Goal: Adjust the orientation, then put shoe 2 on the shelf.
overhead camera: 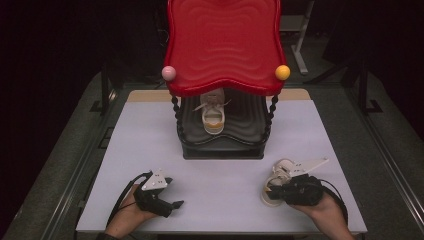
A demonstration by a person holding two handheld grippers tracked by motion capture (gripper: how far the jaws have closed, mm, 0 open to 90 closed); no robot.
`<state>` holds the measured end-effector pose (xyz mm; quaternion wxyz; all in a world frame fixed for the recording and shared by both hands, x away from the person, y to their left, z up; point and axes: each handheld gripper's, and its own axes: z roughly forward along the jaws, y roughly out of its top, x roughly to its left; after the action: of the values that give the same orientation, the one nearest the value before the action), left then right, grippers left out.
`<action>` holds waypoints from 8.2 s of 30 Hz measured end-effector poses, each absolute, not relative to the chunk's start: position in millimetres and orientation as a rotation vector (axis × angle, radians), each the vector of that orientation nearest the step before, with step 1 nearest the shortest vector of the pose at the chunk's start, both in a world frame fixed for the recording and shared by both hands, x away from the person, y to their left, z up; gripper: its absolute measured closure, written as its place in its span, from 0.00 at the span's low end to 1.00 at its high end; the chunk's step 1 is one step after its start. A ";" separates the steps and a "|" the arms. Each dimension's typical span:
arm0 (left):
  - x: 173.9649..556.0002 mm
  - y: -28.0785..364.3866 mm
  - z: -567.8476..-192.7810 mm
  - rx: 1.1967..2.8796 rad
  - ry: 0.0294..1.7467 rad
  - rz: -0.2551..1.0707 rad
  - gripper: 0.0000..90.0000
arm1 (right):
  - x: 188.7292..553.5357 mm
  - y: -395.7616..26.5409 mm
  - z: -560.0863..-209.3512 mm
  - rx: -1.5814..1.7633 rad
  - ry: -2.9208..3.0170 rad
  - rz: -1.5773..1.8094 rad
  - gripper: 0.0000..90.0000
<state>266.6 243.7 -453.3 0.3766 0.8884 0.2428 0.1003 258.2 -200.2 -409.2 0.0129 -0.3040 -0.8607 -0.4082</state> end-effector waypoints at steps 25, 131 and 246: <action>266.6 243.8 -453.3 2.273 0.620 0.257 0.14 | 254.7 -125.1 -379.9 -0.595 -2.745 -1.300 0.89; 303.3 184.6 -372.8 2.157 0.563 0.241 0.97 | 334.3 -147.6 -322.1 -0.848 -2.873 -1.628 0.93; 269.1 265.2 -422.2 2.285 0.840 0.320 0.17 | 266.0 -246.3 -412.7 -1.497 -2.884 -1.312 0.22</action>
<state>269.1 265.2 -422.2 0.3363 0.8764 0.3220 0.1228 266.0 -246.3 -412.7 -0.1804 -0.4203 -0.8095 -0.3682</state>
